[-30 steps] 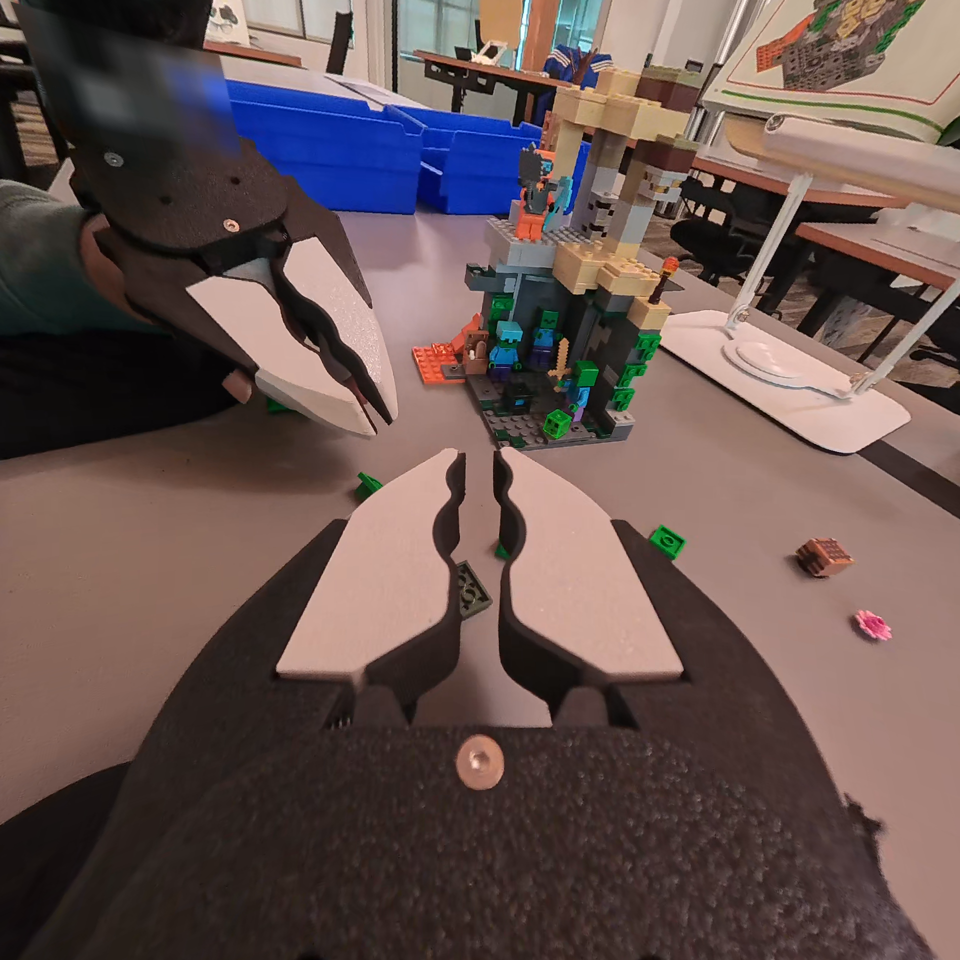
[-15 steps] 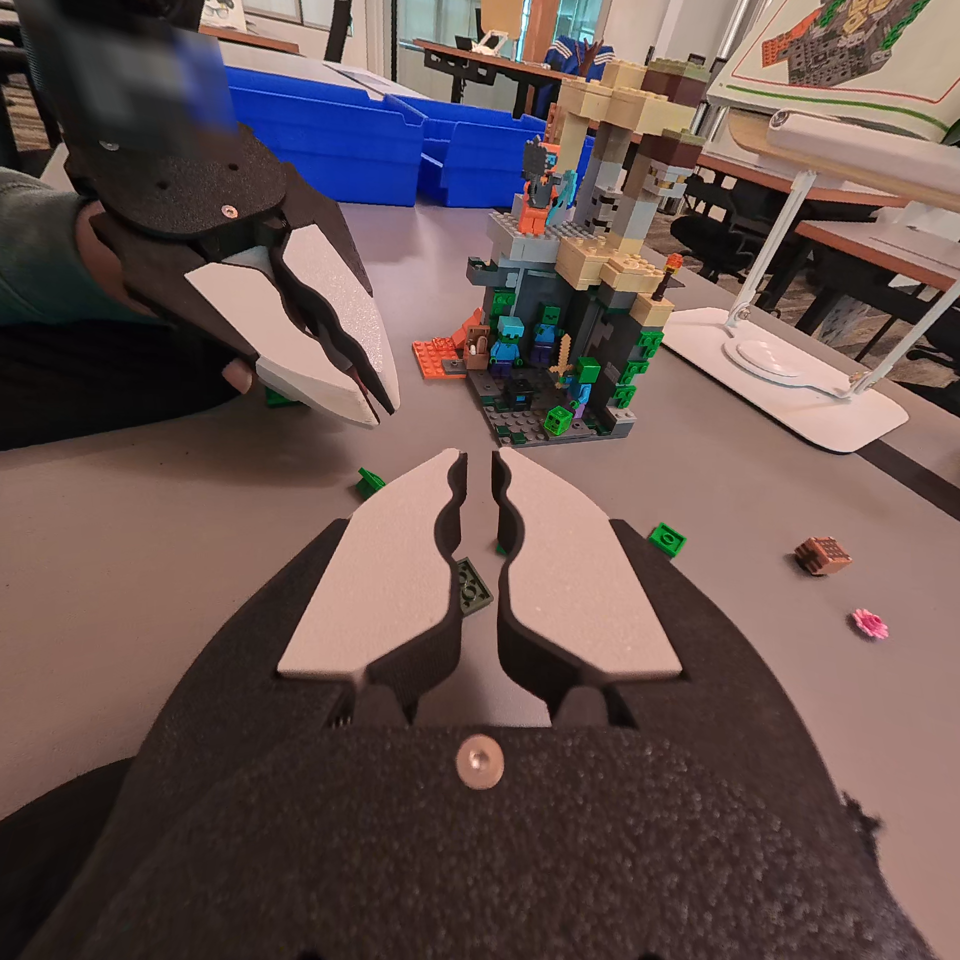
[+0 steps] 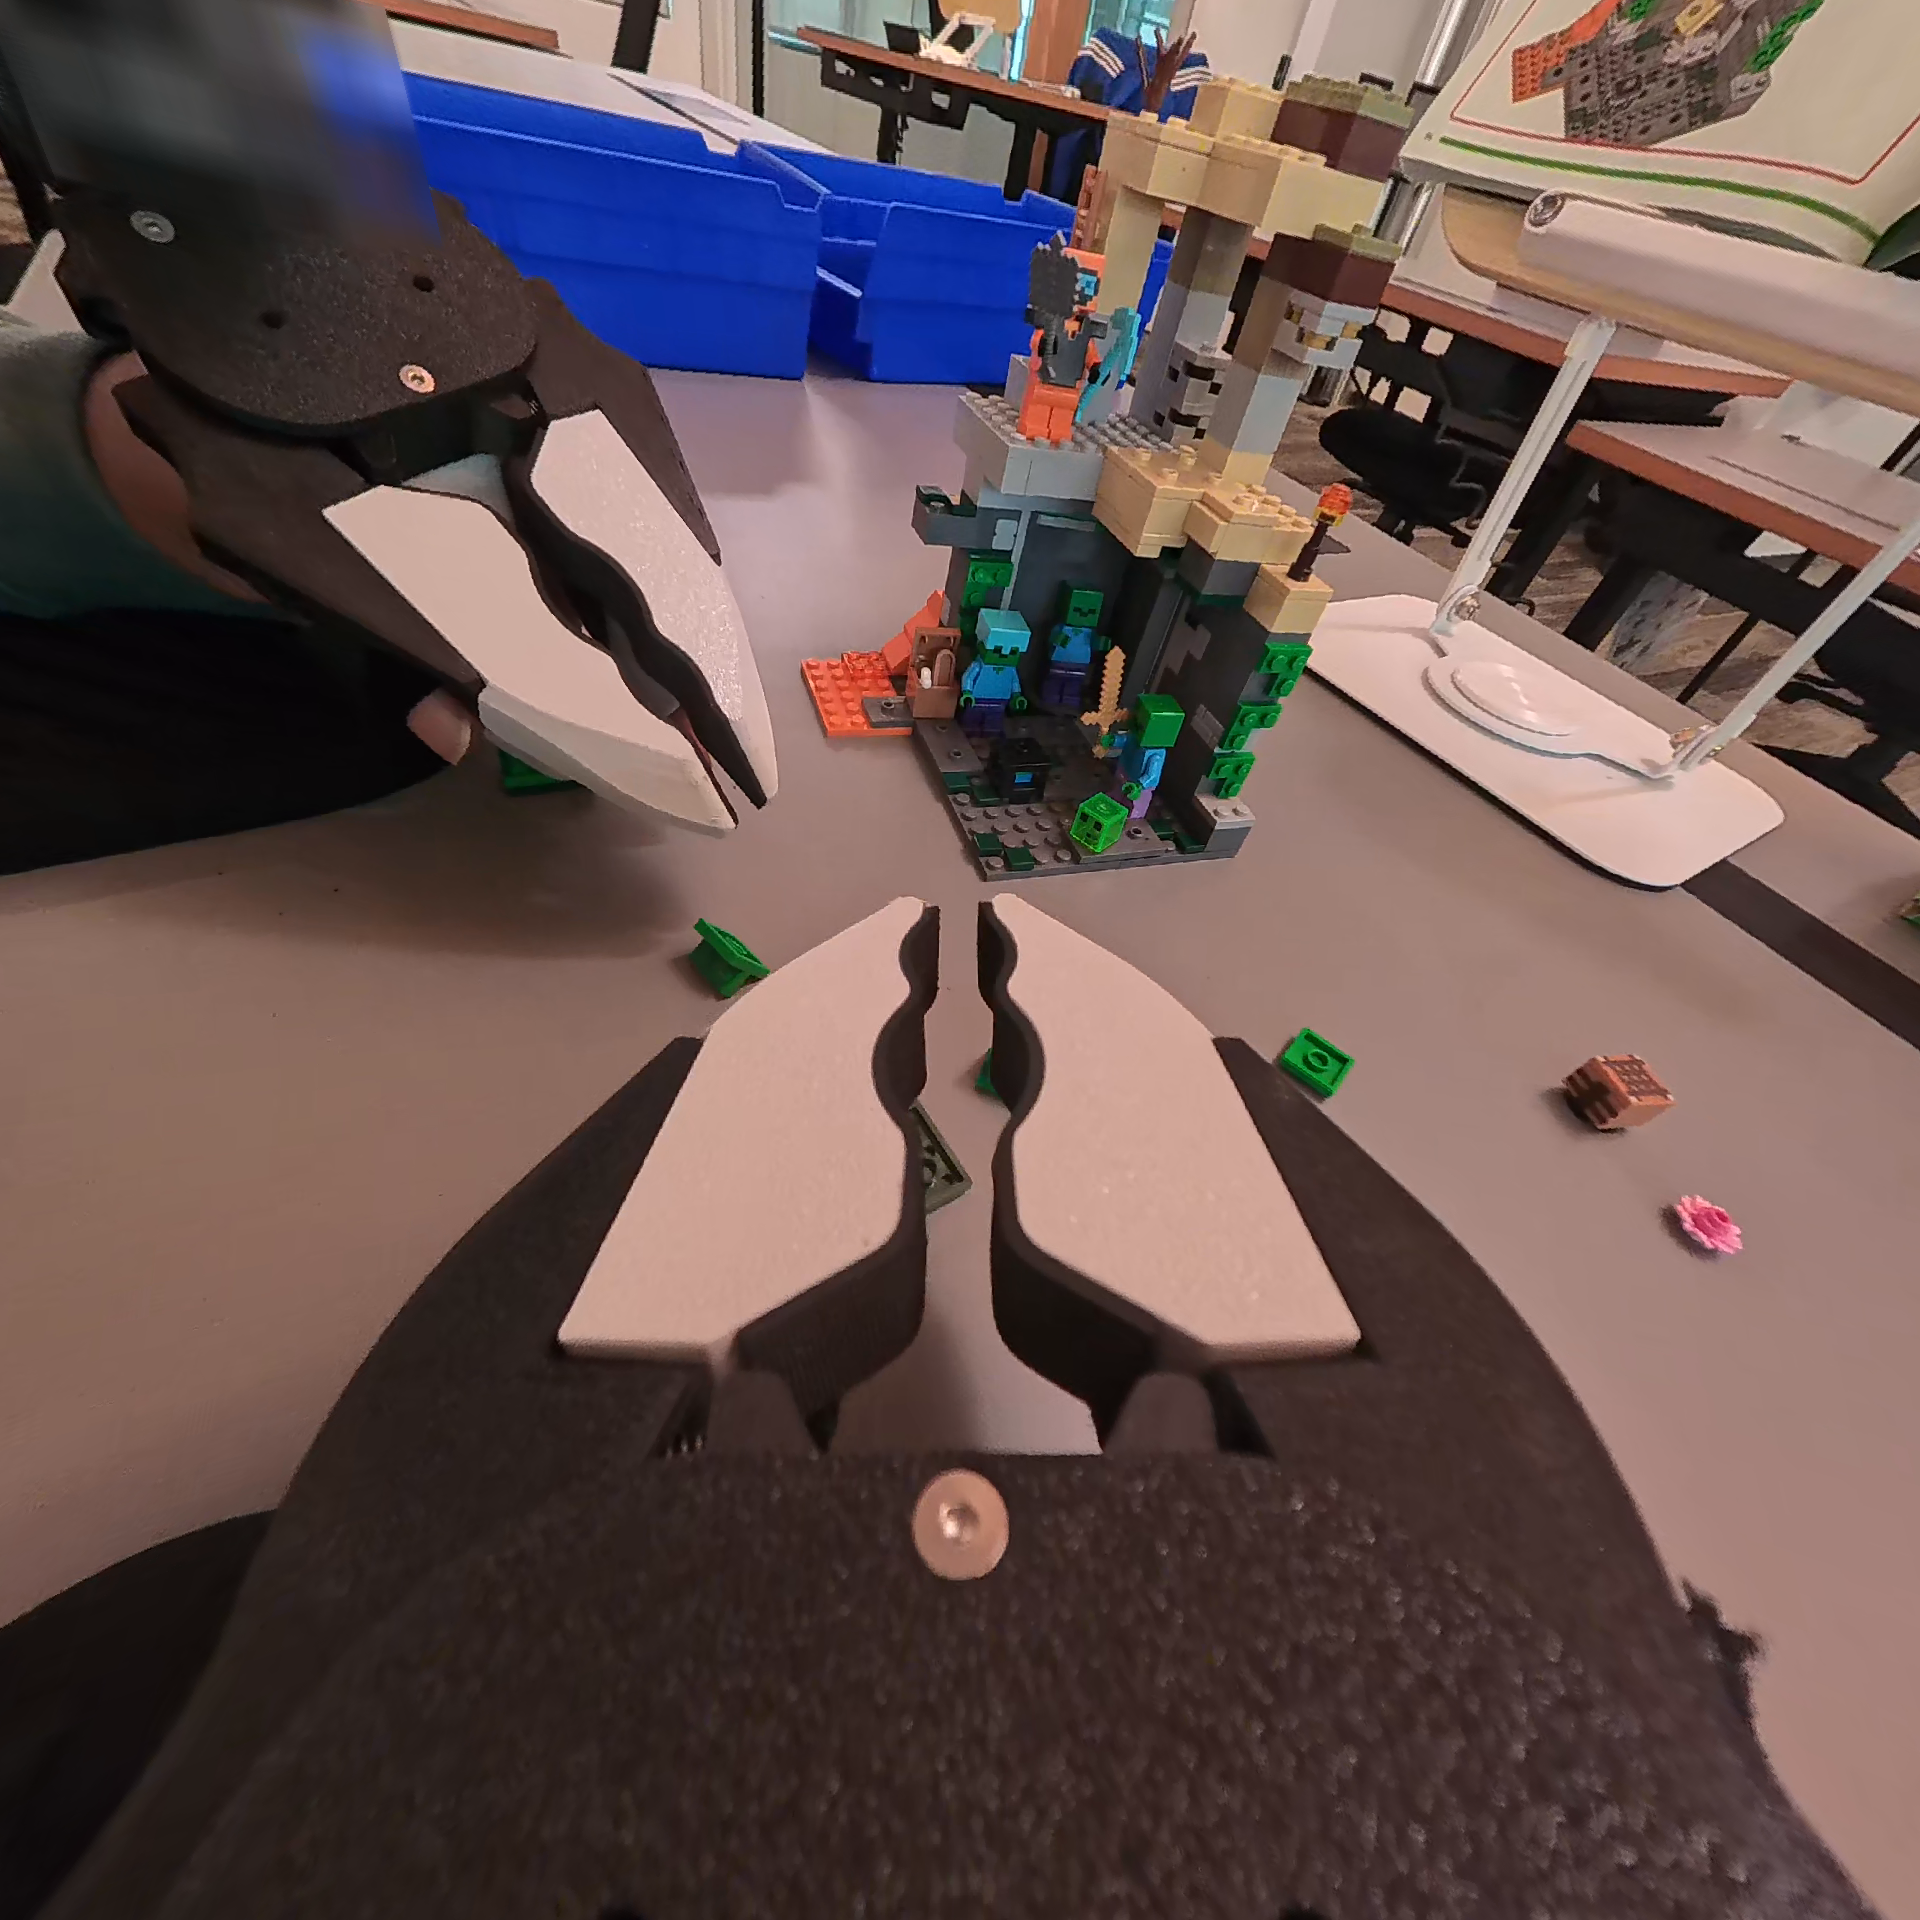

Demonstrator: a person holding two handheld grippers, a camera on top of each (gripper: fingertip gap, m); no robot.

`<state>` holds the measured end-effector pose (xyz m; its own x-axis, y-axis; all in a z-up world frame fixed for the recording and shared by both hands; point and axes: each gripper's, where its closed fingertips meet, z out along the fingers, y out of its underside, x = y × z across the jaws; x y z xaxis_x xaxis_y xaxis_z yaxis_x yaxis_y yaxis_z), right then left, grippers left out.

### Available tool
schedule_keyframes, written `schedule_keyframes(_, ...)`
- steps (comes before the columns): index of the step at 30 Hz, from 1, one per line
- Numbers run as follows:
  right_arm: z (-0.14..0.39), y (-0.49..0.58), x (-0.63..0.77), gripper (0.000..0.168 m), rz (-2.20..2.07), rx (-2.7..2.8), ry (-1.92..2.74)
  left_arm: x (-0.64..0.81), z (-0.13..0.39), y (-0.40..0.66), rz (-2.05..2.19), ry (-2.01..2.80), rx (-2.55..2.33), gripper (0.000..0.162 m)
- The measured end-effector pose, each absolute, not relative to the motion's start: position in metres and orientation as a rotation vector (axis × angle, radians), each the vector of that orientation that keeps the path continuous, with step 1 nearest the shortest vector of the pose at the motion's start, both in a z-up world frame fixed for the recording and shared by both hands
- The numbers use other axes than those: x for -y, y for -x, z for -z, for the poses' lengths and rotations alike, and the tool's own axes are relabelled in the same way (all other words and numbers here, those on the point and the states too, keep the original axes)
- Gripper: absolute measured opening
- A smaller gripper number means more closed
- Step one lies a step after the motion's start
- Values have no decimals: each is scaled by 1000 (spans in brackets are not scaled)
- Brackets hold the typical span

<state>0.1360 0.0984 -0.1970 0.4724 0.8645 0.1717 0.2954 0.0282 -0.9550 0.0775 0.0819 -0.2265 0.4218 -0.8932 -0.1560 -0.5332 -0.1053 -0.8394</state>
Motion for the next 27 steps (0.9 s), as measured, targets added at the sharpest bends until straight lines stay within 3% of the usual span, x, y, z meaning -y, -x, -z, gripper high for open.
schedule_keyframes(27,196,-138,-99,6,-576,1049,1522,-83,226,-77,499,1772,-1224,6)
